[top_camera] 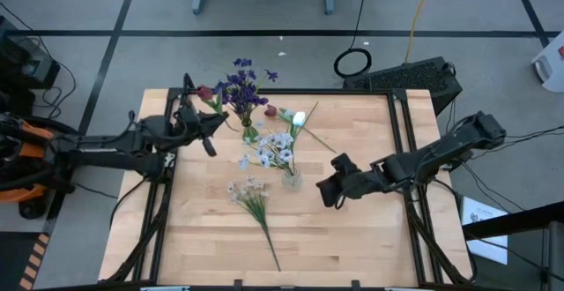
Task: Sort flowers into vase by color
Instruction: Put the bottom red flower into the green vase
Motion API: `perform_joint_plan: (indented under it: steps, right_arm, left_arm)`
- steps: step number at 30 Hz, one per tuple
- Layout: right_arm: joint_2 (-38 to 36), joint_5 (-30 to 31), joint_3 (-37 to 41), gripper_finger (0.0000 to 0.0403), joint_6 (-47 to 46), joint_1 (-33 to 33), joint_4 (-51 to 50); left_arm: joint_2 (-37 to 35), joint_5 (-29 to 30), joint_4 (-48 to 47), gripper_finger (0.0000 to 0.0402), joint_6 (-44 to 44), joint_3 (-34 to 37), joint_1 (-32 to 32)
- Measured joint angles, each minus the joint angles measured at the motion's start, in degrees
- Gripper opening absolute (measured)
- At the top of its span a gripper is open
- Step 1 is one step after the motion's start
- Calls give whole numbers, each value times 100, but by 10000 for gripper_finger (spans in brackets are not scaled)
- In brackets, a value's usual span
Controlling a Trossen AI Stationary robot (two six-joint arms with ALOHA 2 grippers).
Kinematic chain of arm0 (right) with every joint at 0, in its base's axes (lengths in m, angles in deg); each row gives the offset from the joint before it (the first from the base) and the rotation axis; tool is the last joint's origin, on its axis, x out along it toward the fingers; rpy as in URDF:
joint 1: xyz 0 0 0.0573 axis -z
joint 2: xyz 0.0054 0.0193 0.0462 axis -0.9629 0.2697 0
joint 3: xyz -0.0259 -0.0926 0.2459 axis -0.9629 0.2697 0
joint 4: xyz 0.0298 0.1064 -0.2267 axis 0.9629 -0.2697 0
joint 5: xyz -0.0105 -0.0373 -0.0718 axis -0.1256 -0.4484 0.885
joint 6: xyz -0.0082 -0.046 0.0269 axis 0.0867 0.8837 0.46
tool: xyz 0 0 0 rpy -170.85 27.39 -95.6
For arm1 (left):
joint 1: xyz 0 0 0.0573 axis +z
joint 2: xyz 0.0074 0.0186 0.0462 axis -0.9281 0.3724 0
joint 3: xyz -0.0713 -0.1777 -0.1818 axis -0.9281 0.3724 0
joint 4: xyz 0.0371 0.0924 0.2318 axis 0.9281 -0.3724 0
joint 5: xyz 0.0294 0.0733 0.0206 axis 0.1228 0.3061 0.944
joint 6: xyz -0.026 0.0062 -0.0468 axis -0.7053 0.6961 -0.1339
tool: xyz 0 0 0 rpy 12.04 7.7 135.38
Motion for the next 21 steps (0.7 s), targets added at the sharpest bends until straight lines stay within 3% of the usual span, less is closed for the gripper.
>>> perform_joint_plan:
  steps: [3,6,13,21]
  right_arm:
    - [110,-4,510,0,-65,-7,1090]
    - [254,-5,721,0,-246,-20,1463]
    - [456,-152,722,0,-299,-20,1486]
    - [466,-132,720,0,-297,-20,1463]
  left_arm:
    - [126,-586,517,4,63,172,436]
    - [304,-920,627,4,63,224,803]
    - [774,-1525,1232,4,71,224,1409]
    - [1438,-1864,1123,4,21,224,1600]
